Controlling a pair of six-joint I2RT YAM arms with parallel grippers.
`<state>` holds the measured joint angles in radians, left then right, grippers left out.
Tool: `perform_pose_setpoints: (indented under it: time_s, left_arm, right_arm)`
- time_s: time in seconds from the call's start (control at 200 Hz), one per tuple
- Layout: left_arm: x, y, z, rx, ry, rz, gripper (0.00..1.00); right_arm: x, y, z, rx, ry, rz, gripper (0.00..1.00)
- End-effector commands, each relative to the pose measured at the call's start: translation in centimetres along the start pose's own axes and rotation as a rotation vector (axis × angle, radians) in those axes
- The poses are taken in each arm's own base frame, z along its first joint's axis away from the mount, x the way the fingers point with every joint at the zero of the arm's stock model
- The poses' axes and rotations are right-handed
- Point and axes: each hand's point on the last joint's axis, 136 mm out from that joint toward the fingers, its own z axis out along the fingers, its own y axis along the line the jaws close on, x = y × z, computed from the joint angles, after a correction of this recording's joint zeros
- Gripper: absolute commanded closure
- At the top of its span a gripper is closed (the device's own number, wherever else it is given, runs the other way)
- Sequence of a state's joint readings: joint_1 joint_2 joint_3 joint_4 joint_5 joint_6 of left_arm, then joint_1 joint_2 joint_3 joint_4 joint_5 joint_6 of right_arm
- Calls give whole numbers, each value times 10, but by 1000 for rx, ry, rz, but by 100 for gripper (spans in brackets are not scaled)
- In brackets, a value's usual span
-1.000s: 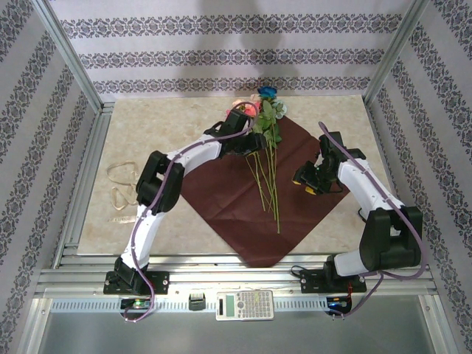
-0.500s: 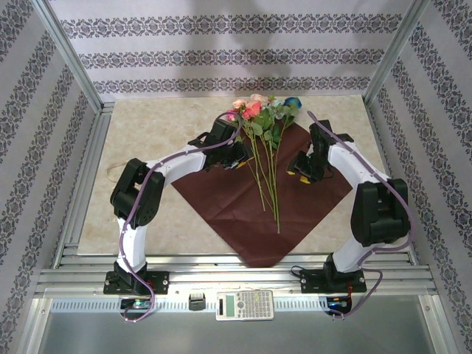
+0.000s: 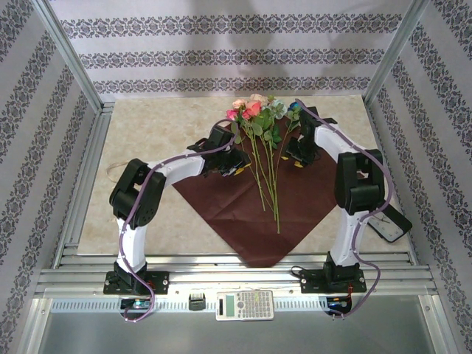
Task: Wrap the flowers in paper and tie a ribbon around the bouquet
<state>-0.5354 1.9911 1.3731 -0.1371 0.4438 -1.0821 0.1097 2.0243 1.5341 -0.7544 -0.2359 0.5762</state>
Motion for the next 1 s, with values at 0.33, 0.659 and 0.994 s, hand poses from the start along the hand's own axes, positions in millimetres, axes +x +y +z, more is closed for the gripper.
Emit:
perform_pose_setpoints:
  time_s: [0.33,0.659,0.994]
  left_arm:
    - [14,2,-27,49,11,-1,65]
    - [13,6,-32,50,2,-12,65]
    - [16,28,-38,21,-2,-33,66]
  right_arm:
    - [-18,28,13,-27,-26,-16,54]
    - [-19,29,38,14,17,-38,67]
    - [-43,38,-4,62,-146,-172,100]
